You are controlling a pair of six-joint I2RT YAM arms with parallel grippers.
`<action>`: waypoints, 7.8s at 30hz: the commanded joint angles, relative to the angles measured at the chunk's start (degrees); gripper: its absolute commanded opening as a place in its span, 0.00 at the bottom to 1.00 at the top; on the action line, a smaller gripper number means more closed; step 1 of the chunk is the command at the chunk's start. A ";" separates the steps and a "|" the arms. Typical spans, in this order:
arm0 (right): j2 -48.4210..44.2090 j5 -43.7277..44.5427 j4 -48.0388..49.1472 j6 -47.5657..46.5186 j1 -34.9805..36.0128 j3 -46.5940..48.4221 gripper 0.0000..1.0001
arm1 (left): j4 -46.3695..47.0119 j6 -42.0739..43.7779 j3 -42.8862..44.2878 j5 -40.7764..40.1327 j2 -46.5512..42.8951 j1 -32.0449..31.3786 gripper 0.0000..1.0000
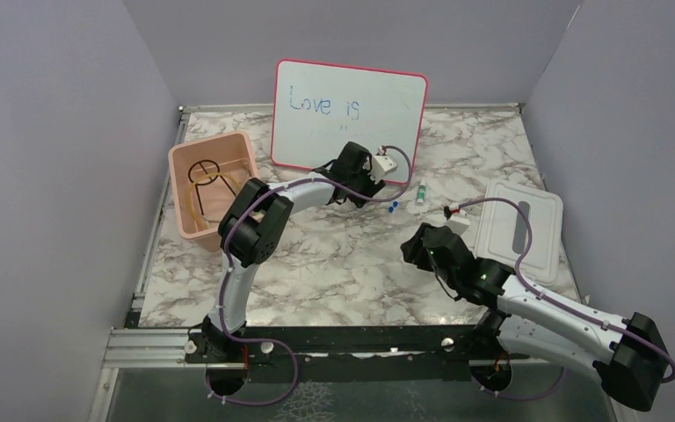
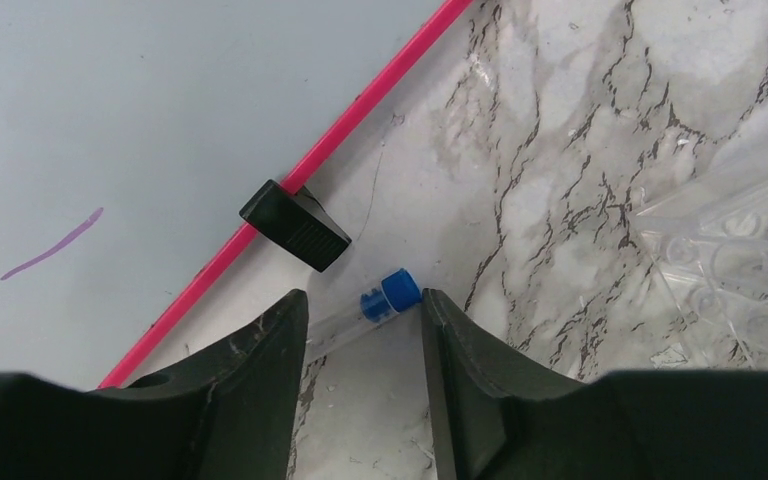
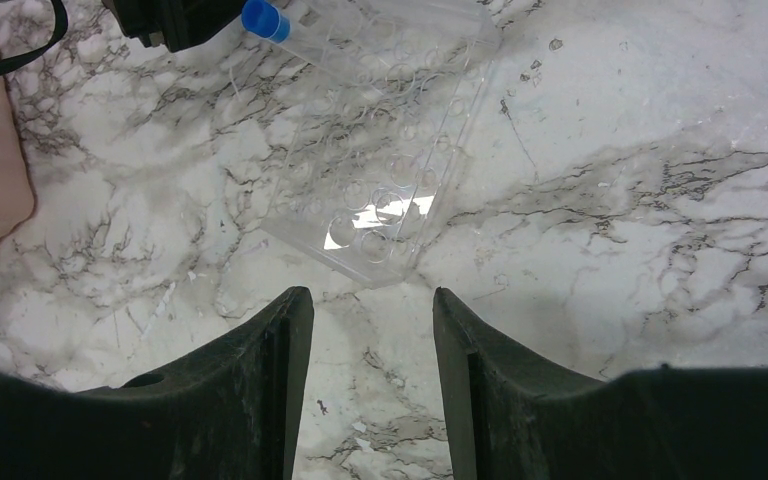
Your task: Organize the chemistry lab equipment
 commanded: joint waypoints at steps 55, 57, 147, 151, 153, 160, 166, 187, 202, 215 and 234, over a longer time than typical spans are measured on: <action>-0.13 -4.74 3.83 0.09 -0.15 0.06 0.52 | -19.81 -1.32 -2.64 7.82 -8.71 3.10 0.11; -0.38 -6.46 4.24 0.53 -0.11 0.33 0.52 | -19.73 -1.93 -2.94 9.00 -11.37 2.77 0.11; 32.00 20.78 8.72 -17.39 1.16 24.71 0.09 | -10.57 -36.46 -36.68 -4.96 -66.07 -0.25 0.69; 33.57 20.08 10.98 -17.04 1.21 23.75 0.09 | -10.59 -36.65 -37.17 -4.61 -65.71 -0.27 0.69; 34.43 19.67 11.55 -16.49 1.17 23.38 0.09 | -10.76 -36.50 -37.05 -4.57 -65.56 -0.27 0.69; 36.84 18.62 13.09 -16.13 1.21 22.83 0.09 | -10.79 -36.47 -37.22 -4.92 -65.85 -0.27 0.68; 38.13 19.38 13.50 -16.65 1.21 22.78 0.12 | -10.82 -36.40 -37.29 -4.98 -65.88 -0.27 0.69; 33.47 16.48 8.70 -13.95 1.21 24.79 0.48 | -11.30 -36.03 -37.06 -5.05 -65.69 -0.19 0.69; 29.99 15.03 -1.43 -11.93 -4.95 29.13 0.46 | -11.32 -35.88 -36.94 -4.99 -65.88 -0.27 0.69; 19.12 4.75 -11.28 -8.16 -35.55 20.35 0.58 | -9.44 -36.12 -37.29 -0.97 -65.46 -0.20 0.69; 38.26 -1.71 -5.14 -15.18 -48.01 22.45 0.53 | -8.34 -36.03 -36.37 1.19 -65.24 -0.10 0.69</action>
